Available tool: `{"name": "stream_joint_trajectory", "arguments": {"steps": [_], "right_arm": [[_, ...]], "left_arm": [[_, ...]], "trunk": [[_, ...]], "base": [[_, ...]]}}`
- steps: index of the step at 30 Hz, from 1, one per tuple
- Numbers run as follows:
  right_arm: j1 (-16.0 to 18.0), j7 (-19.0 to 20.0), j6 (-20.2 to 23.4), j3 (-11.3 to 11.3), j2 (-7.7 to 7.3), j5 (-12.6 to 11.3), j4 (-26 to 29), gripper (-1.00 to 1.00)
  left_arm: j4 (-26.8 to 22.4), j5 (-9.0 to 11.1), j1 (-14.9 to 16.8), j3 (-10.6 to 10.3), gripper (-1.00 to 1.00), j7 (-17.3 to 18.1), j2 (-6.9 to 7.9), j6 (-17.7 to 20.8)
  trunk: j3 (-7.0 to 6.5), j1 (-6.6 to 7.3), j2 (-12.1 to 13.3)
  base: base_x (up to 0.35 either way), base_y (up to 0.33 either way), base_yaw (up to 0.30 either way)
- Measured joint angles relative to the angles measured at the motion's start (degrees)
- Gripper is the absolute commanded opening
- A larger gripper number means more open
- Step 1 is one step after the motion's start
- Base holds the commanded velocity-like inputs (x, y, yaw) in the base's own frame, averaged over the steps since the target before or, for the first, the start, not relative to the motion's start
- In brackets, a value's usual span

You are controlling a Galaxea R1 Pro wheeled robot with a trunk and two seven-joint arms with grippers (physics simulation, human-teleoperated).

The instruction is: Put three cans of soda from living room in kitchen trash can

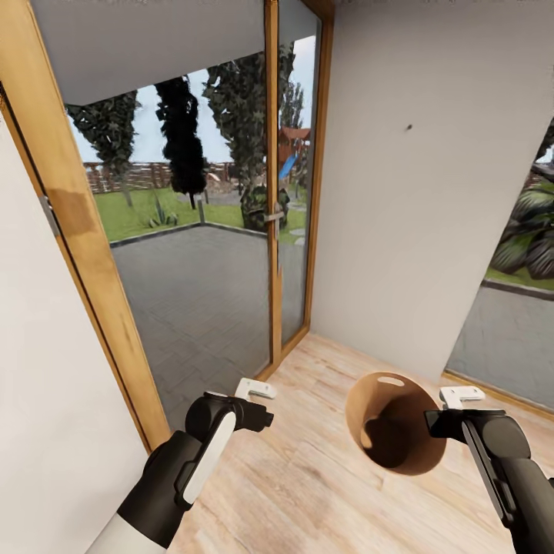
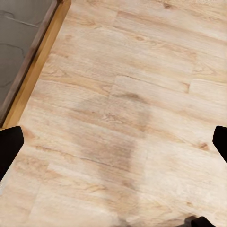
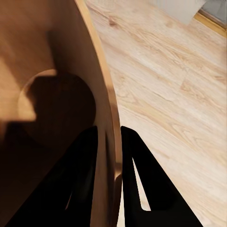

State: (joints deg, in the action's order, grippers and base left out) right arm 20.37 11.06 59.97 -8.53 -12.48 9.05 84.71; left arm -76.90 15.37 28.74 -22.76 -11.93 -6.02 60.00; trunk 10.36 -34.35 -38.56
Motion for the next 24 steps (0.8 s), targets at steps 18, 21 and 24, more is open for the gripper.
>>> {"name": "stream_joint_trajectory", "arguments": {"steps": [18, 21, 24], "right_arm": [[-0.01, 0.0, 0.0, 0.08, 0.0, -0.13, -0.05, -1.0], [-0.01, 0.0, 0.0, 0.08, 0.0, -0.17, -0.06, -1.0], [-0.01, 0.01, 0.0, 0.09, 0.0, -0.3, -0.08, -1.0]], "left_arm": [[-0.2, -0.04, 0.0, -0.08, 1.0, -0.03, 0.03, 0.0], [-0.29, -0.02, 0.0, -0.4, 1.0, -0.03, 0.04, 0.0], [-0.45, 0.03, -0.03, -0.84, 1.0, -0.04, 0.04, 0.0]], "trunk": [[-1.16, 0.0, 0.0], [-1.17, 0.0, 0.01], [-1.17, 0.0, 0.01]], "base": [[0.0, 0.0, 0.0], [0.0, 0.0, 0.0], [0.0, 0.0, 0.0]]}}
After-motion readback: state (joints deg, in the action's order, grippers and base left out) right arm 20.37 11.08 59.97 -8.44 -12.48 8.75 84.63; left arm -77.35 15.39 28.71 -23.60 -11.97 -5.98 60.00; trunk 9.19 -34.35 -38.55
